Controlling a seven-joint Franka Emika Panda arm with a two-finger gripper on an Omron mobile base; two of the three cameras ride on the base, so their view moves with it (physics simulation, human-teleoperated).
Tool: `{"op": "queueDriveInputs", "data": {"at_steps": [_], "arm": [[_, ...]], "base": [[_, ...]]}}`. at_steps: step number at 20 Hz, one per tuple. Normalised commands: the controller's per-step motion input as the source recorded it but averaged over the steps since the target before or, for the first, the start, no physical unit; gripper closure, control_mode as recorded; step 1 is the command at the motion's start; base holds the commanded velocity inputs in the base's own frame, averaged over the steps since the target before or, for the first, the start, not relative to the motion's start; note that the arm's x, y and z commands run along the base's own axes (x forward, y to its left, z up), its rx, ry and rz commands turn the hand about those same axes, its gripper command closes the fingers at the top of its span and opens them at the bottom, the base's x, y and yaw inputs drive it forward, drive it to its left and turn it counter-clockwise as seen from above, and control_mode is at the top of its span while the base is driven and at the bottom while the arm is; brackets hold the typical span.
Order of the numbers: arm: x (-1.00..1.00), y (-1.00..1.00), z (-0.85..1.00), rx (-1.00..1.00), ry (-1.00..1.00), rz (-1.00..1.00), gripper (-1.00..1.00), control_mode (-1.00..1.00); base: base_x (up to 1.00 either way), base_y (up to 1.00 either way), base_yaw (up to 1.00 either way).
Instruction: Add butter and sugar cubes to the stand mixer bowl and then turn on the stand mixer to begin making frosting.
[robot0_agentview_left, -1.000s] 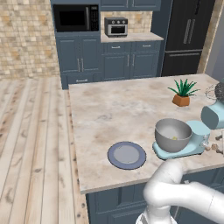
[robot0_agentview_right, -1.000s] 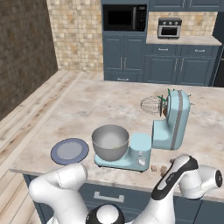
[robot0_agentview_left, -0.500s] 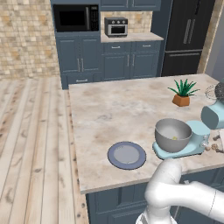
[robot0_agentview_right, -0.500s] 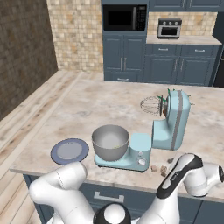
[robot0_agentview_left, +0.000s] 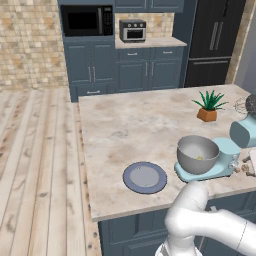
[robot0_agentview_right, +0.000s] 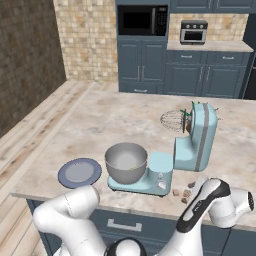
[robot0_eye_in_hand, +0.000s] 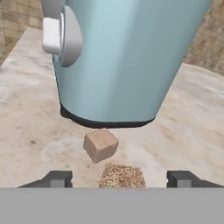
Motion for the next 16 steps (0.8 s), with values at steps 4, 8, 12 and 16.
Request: {"op": "queueDriveInputs", "data": {"at_steps": [4, 8, 12, 16], "arm": [[0.00, 0.29, -0.35, 0.00, 0.00, 0.00, 1.00, -1.00], [0.00, -0.05, -0.40, 0.00, 0.00, 0.00, 1.00, -1.00], [0.00, -0.30, -0.34, 0.00, -0.04, 0.00, 1.00, -1.00], [0.00, -0.18, -0.33, 0.00, -0.01, 0.00, 1.00, -1.00]], "base": [[0.00, 0.00, 0.00], [0.00, 0.00, 0.00], [0.00, 0.00, 0.00], [0.00, 0.00, 0.00]]}}
